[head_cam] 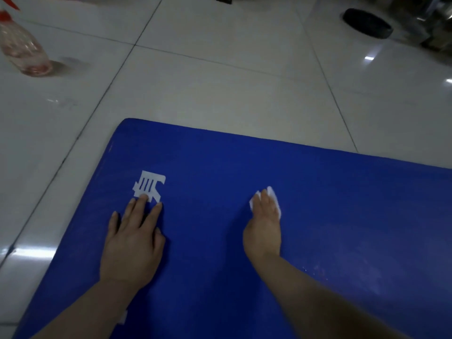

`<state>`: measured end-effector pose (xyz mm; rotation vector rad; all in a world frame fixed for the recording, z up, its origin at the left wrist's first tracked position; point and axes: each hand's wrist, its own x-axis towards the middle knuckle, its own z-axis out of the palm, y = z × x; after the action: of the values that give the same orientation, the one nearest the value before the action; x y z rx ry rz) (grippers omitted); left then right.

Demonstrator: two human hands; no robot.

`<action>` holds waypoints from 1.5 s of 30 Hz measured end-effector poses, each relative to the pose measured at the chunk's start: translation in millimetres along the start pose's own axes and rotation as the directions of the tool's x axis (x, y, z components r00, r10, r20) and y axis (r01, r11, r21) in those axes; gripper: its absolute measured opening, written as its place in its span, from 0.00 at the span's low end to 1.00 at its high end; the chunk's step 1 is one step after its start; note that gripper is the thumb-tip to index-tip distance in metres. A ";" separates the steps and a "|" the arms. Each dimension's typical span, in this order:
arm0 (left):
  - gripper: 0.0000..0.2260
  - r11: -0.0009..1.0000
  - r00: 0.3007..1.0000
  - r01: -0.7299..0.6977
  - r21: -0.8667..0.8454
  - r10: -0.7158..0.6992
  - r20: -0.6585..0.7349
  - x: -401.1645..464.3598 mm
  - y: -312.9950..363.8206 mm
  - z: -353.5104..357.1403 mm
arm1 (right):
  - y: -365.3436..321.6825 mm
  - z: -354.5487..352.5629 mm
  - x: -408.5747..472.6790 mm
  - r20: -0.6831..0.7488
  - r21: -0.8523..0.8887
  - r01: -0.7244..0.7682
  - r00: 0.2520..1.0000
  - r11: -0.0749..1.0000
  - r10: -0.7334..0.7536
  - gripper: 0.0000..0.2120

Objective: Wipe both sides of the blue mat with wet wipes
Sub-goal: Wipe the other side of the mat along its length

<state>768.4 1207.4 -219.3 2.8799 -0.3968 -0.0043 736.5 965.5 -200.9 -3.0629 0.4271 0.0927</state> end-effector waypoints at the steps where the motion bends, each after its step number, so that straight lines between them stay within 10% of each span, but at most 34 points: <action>1: 0.26 1.000 1.000 0.000 -0.004 0.000 -0.003 0.2 0.6 -0.6 | -13.3 0.0 -4.4 -0.013 -0.024 0.081 0.997 0.996 -0.081 0.28; 6: 0.27 1.000 1.000 -0.008 -0.015 0.008 -0.017 -0.2 1.5 -2.9 | -71.3 17.3 -34.7 -0.073 0.265 0.390 0.920 0.882 -0.385 0.29; 11: 0.27 1.000 1.000 0.001 -0.009 -0.001 -0.015 -0.4 3.0 -3.4 | 17.1 9.2 -38.8 -0.158 0.384 -0.030 0.983 0.923 0.097 0.26; 16: 0.28 1.000 1.000 0.011 0.000 -0.011 -0.007 -0.9 4.2 -3.4 | 22.4 6.7 -60.3 -0.161 0.302 -0.139 0.968 0.943 0.194 0.25; 20: 0.28 1.000 1.000 0.008 -0.013 -0.008 -0.002 -1.5 3.8 -3.7 | -57.4 18.0 -88.0 0.043 0.202 0.227 0.970 0.953 -0.241 0.28; 24: 0.28 0.999 1.000 -0.001 -0.034 0.000 -0.019 -1.6 2.6 -4.4 | -31.0 25.2 -85.2 -0.067 -0.095 0.355 0.930 0.930 -0.362 0.29; 30: 0.25 0.994 0.988 -0.102 -0.040 0.096 -0.121 -5.8 7.3 -6.3 | 56.7 11.3 -88.2 0.015 0.018 -0.219 0.976 0.976 0.218 0.27; 33: 0.24 0.991 0.982 -0.133 -0.015 0.130 -0.136 -8.1 9.7 -7.8 | 13.3 -6.0 -98.6 0.191 -0.098 -0.043 0.980 0.994 0.061 0.24; 36: 0.24 0.987 0.978 -0.155 -0.042 0.147 -0.151 -16.9 20.6 -11.4 | -21.3 26.9 -127.2 -0.062 0.063 0.227 0.973 0.972 -0.223 0.35; 42: 0.23 0.962 0.965 -0.258 -0.085 0.253 -0.066 -69.5 52.1 -2.9 | 36.6 17.0 -124.0 -0.154 0.338 -0.232 0.942 0.912 0.297 0.32; 45: 0.24 0.957 0.958 -0.286 -0.046 0.287 0.019 -80.4 47.6 3.3 | 14.0 2.0 -129.9 -0.117 0.198 -0.174 0.973 0.965 0.200 0.27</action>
<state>678.1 1183.5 -213.9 2.7551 -0.8055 0.0007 607.9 987.5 -194.9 -2.8472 0.6913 -0.1426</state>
